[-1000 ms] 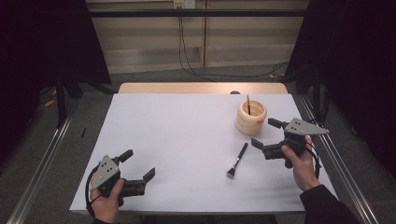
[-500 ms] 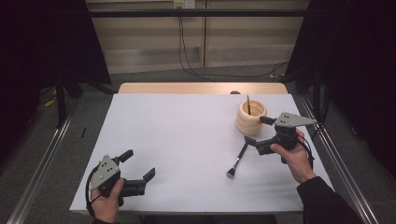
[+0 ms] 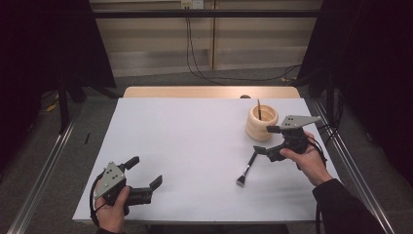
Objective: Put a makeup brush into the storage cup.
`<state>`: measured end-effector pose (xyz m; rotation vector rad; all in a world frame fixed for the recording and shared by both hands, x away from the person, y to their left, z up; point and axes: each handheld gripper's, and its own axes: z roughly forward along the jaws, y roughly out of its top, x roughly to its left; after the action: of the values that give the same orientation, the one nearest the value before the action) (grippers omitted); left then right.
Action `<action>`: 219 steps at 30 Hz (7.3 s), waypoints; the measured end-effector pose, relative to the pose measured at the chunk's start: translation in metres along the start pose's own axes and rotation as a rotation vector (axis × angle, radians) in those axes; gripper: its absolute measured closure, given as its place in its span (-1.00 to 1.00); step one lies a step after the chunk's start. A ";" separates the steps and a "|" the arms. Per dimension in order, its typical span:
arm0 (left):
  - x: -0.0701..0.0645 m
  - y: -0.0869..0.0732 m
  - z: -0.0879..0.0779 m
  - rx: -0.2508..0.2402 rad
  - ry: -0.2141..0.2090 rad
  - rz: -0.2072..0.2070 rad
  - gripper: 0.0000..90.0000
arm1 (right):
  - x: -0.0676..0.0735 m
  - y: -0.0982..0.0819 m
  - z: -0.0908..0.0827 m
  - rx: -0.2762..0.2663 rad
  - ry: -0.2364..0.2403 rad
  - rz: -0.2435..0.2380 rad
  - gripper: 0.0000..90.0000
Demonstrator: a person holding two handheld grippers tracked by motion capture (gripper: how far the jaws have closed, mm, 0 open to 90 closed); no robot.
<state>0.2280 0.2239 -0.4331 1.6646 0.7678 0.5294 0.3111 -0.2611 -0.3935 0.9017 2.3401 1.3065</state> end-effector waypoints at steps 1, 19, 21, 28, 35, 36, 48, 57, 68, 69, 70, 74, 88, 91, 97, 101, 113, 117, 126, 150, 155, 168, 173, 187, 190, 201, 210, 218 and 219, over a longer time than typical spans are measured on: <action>0.000 0.000 0.000 0.000 0.004 0.001 -0.97 | -0.001 0.000 0.001 0.011 0.016 -0.007 -0.84; 0.001 0.000 0.001 0.002 0.003 -0.005 -0.98 | 0.001 0.001 0.018 0.200 0.103 -0.042 -0.80; 0.001 0.000 0.000 0.002 0.002 -0.005 -0.98 | 0.000 0.002 0.019 0.218 0.109 -0.045 -0.79; 0.001 0.000 0.000 0.006 0.001 -0.005 -0.98 | -0.002 0.002 0.026 0.280 0.130 -0.096 -0.73; 0.000 0.000 0.001 0.009 -0.002 0.000 -0.98 | -0.004 0.000 0.035 0.327 0.168 -0.163 -0.71; 0.000 0.000 0.001 0.009 -0.002 0.000 -0.98 | -0.004 0.000 0.036 0.332 0.170 -0.176 -0.71; 0.001 -0.001 0.002 0.013 -0.003 -0.007 -0.98 | 0.000 0.005 0.044 0.379 0.198 -0.334 -0.75; 0.002 -0.001 0.002 0.016 -0.002 -0.006 -0.98 | -0.003 0.007 0.056 0.452 0.237 -0.362 -0.69; 0.002 -0.001 0.003 0.026 0.006 -0.005 -0.98 | 0.002 0.002 0.065 0.540 0.357 -0.463 -0.43; 0.002 -0.001 0.003 0.024 0.006 -0.008 -0.97 | 0.002 0.002 0.066 0.551 0.352 -0.458 -0.39; 0.002 -0.001 0.003 0.027 0.007 -0.004 -0.98 | 0.001 0.002 0.067 0.555 0.355 -0.467 -0.35; 0.002 -0.001 0.003 0.028 0.005 -0.003 -0.98 | 0.000 0.003 0.070 0.564 0.362 -0.484 -0.25; 0.002 -0.001 0.003 0.026 0.008 0.000 -0.98 | 0.009 -0.001 0.081 0.579 0.378 -0.540 -0.11; 0.002 -0.001 0.003 0.028 0.008 -0.002 -0.98 | 0.010 -0.002 0.082 0.590 0.381 -0.545 -0.06; 0.002 -0.001 0.003 0.032 0.007 -0.002 -0.98 | 0.012 -0.006 0.084 0.624 0.393 -0.567 -0.06; 0.002 -0.002 0.003 0.030 0.001 0.000 -0.98 | 0.013 -0.009 0.086 0.627 0.386 -0.580 -0.04; 0.003 -0.002 0.003 0.032 0.006 -0.002 -0.98 | 0.014 -0.012 0.091 0.666 0.435 -0.561 0.41; 0.002 -0.002 0.003 0.031 0.005 -0.004 -0.98 | 0.014 -0.011 0.091 0.678 0.442 -0.550 0.46; 0.003 -0.002 0.003 0.027 0.004 -0.007 -0.97 | 0.014 -0.011 0.091 0.690 0.442 -0.518 0.70; 0.003 -0.002 0.003 0.037 0.002 -0.012 -0.97 | 0.010 -0.013 0.089 0.677 0.374 -0.440 0.76; 0.003 -0.002 0.002 0.034 0.010 -0.016 -0.97 | 0.008 -0.014 0.086 0.684 0.361 -0.392 0.76; 0.003 -0.002 0.002 0.032 0.014 -0.011 -0.97 | 0.003 -0.015 0.079 0.633 0.310 -0.358 0.76; 0.002 -0.001 0.001 0.025 0.013 -0.013 -0.97 | 0.002 -0.014 0.075 0.592 0.313 -0.346 0.76; 0.003 -0.002 0.001 0.025 0.014 -0.012 -0.97 | -0.003 -0.015 0.062 0.503 0.273 -0.221 0.76; 0.003 -0.002 0.002 0.026 0.013 -0.013 -0.97 | -0.003 -0.015 0.058 0.467 0.260 -0.221 0.76; 0.003 -0.002 0.001 0.031 0.008 -0.011 -0.96 | 0.000 -0.019 0.050 0.392 0.259 -0.187 0.76; 0.002 -0.002 0.002 0.031 0.001 -0.008 -0.96 | 0.004 -0.020 0.047 0.362 0.204 -0.156 0.76; 0.002 -0.001 0.001 0.025 0.010 -0.010 -0.96 | 0.005 -0.021 0.037 0.280 0.174 -0.106 0.76; 0.002 -0.002 0.001 0.026 0.009 -0.009 -0.96 | 0.004 -0.021 0.036 0.276 0.165 -0.105 0.76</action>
<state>0.2302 0.2250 -0.4350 1.6833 0.7914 0.5228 0.3196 -0.2434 -0.4300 0.7587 2.7047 1.0709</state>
